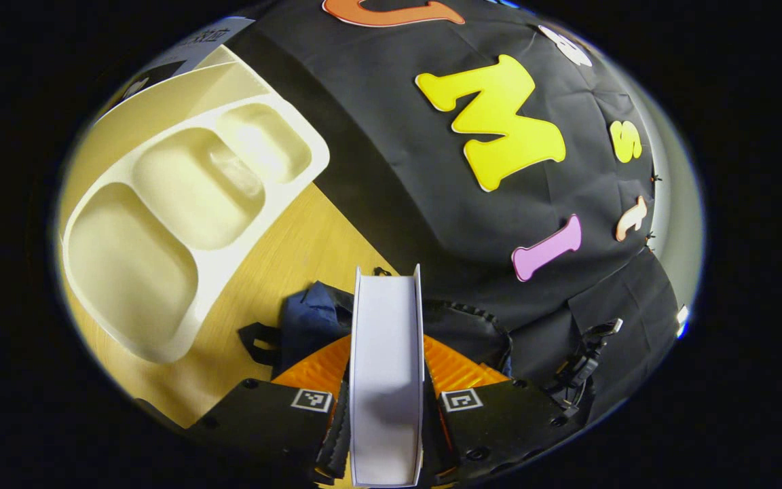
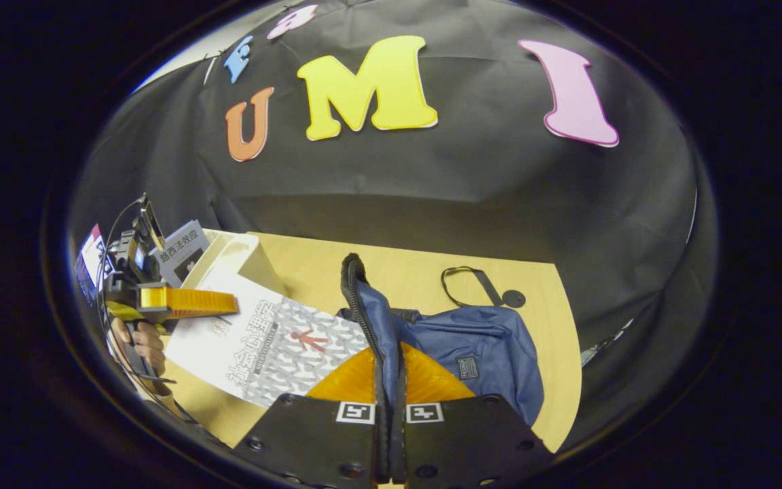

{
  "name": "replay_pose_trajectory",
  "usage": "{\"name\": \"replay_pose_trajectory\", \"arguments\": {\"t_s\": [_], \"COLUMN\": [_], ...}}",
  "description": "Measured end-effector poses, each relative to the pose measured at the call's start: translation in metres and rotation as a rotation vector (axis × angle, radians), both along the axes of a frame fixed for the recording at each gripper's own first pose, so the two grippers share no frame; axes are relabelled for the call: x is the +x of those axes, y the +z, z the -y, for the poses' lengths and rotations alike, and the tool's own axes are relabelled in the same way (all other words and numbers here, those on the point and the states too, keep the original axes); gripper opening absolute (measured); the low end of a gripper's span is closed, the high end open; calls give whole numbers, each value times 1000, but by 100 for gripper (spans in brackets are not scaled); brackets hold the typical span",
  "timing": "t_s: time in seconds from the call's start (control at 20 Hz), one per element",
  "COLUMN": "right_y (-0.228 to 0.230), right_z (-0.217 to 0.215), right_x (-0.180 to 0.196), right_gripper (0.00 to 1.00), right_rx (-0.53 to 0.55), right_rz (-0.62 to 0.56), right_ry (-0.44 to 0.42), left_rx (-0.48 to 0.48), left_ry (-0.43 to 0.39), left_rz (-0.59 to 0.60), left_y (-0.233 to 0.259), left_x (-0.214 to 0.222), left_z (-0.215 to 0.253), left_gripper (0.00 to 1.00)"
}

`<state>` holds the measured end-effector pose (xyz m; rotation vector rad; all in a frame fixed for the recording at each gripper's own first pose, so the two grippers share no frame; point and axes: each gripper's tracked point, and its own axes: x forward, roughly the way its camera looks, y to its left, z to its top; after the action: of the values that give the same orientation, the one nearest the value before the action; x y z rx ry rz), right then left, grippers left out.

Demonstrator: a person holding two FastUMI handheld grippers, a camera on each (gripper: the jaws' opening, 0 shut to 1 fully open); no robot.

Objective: Open the schoolbag, grab two books from the bookshelf and put them into the schoolbag.

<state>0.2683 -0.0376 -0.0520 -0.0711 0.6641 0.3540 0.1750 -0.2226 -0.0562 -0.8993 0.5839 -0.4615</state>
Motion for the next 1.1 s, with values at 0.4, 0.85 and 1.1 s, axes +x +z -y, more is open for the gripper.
{"name": "replay_pose_trajectory", "arguments": {"t_s": [0.4,0.85,1.1], "right_y": [29,48,47], "right_z": [-2,-31,-44], "right_x": [-7,-24,-24], "right_gripper": [0,2,2], "right_rx": [-353,-467,-464], "right_rz": [78,115,120], "right_ry": [44,99,126], "left_rx": [-147,-296,-326], "left_ry": [-32,41,29], "left_rz": [-46,11,22], "left_y": [-17,-38,-32], "left_x": [4,60,64], "left_z": [46,100,102], "left_gripper": [45,44,43]}}
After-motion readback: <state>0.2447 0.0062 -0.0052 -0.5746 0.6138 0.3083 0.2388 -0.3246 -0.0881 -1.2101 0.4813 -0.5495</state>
